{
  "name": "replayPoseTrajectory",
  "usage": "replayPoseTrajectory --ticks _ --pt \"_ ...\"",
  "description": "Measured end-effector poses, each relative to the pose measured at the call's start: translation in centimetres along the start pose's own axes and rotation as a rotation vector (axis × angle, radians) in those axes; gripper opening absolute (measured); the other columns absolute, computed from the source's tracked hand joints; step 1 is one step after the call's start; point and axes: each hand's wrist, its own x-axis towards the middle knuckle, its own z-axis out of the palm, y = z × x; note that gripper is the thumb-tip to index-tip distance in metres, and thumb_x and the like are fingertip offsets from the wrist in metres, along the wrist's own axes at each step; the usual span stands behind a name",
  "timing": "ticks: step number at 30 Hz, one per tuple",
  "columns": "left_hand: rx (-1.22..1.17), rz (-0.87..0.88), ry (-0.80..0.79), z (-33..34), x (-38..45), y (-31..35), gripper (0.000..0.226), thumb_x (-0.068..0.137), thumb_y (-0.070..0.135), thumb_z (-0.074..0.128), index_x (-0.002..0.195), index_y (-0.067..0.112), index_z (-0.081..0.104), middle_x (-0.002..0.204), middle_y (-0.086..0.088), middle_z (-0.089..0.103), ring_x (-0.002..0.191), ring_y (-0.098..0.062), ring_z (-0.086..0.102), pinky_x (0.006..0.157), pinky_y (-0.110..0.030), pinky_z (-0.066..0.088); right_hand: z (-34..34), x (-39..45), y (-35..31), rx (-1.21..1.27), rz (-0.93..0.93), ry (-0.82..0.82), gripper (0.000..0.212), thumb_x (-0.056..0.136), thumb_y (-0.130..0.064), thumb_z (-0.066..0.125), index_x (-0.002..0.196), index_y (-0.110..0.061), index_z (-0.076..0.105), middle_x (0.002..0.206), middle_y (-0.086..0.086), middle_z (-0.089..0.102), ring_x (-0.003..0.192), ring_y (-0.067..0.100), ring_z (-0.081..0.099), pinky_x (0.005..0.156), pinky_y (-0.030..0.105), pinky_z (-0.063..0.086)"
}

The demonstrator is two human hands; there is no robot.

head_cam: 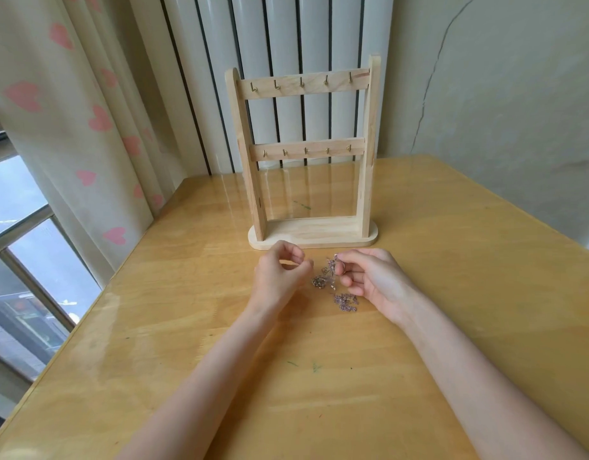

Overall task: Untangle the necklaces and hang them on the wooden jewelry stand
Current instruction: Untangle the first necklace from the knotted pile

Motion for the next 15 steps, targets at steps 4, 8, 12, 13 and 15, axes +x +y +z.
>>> replayPoseTrajectory --ticks 4,8,12,13,15 --pt "-0.157 -0.061 -0.152 0.0 -0.4 0.8 0.008 0.085 0.012 0.064 0.078 0.01 0.061 0.059 0.005 0.059 0.05 -0.001 0.057 0.056 -0.016 0.048 0.2 0.0 0.0 -0.022 -0.028 -0.008 0.01 0.089 -0.006 0.054 0.079 -0.006 0.056 0.061 0.003 0.056 0.047 0.013 0.044 0.038 0.019 0.026" --pt "-0.272 -0.116 -0.287 0.5 -0.9 1.1 0.008 0.086 0.014 0.064 0.087 0.007 0.065 0.07 0.003 0.068 0.065 -0.001 0.065 0.063 -0.013 0.051 0.4 -0.2 0.0 -0.03 -0.045 -0.039 0.01 0.091 -0.008 0.054 0.081 -0.009 0.056 0.059 0.002 0.053 0.046 0.011 0.044 0.038 0.019 0.026" --pt "-0.341 -0.167 -0.281 0.1 -0.7 1.1 0.005 0.086 0.011 0.063 0.082 0.007 0.064 0.065 0.005 0.068 0.063 -0.002 0.064 0.063 -0.013 0.051 0.5 -0.3 -0.1 -0.044 -0.083 -0.037 0.011 0.09 -0.007 0.054 0.079 -0.008 0.056 0.056 0.001 0.054 0.045 0.01 0.043 0.038 0.018 0.025" --pt "-0.388 -0.194 -0.271 0.0 -0.6 1.1 0.005 0.086 0.008 0.062 0.081 0.007 0.064 0.065 0.004 0.067 0.062 -0.003 0.064 0.063 -0.013 0.051 0.6 -0.2 -0.1 -0.041 -0.095 -0.033 0.012 0.089 -0.006 0.054 0.078 -0.008 0.057 0.057 0.002 0.055 0.046 0.011 0.043 0.038 0.019 0.025" --pt "-0.459 -0.23 -0.246 -0.1 -0.5 1.2 0.007 0.085 0.003 0.061 0.079 0.007 0.063 0.067 0.001 0.066 0.063 -0.006 0.065 0.064 -0.013 0.052 0.6 -0.2 0.0 -0.039 -0.111 -0.021 0.014 0.089 -0.004 0.054 0.076 -0.007 0.057 0.06 0.003 0.055 0.048 0.011 0.043 0.039 0.019 0.025"
